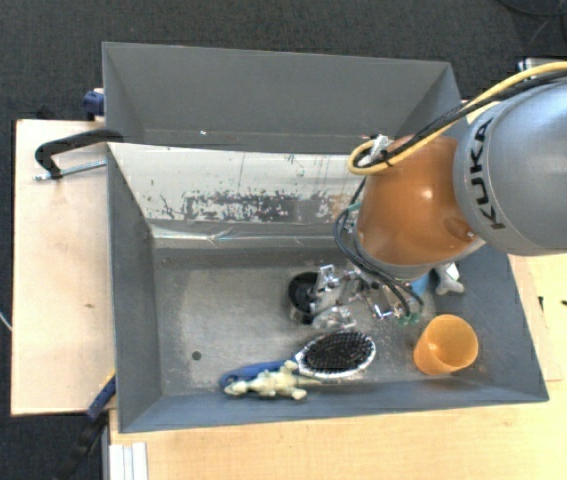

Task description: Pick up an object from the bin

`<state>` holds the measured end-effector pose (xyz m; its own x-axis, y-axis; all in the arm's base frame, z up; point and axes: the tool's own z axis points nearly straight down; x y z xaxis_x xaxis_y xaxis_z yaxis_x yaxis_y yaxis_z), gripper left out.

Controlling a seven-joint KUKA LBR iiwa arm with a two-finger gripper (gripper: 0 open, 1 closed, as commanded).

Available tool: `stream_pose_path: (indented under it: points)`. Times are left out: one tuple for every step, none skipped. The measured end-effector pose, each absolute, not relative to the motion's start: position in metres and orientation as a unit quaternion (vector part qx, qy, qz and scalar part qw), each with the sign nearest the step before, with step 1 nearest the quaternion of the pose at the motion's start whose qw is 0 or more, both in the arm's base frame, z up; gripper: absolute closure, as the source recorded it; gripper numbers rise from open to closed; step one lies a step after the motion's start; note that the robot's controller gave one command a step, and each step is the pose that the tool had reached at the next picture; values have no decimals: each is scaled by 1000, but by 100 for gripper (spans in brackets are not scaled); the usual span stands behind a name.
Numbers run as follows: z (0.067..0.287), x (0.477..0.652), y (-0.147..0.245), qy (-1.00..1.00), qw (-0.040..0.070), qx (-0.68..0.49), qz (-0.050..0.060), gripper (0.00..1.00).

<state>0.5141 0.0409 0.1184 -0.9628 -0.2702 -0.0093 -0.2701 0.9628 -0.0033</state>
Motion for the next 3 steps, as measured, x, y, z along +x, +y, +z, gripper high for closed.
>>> stream_pose_path:
  points:
    - [138, 512, 39, 989, 4, -149, 0, 100]
    - [113, 513, 26, 989, -1, -151, 0, 100]
    - [172, 507, 25, 989, 5, -148, 0, 100]
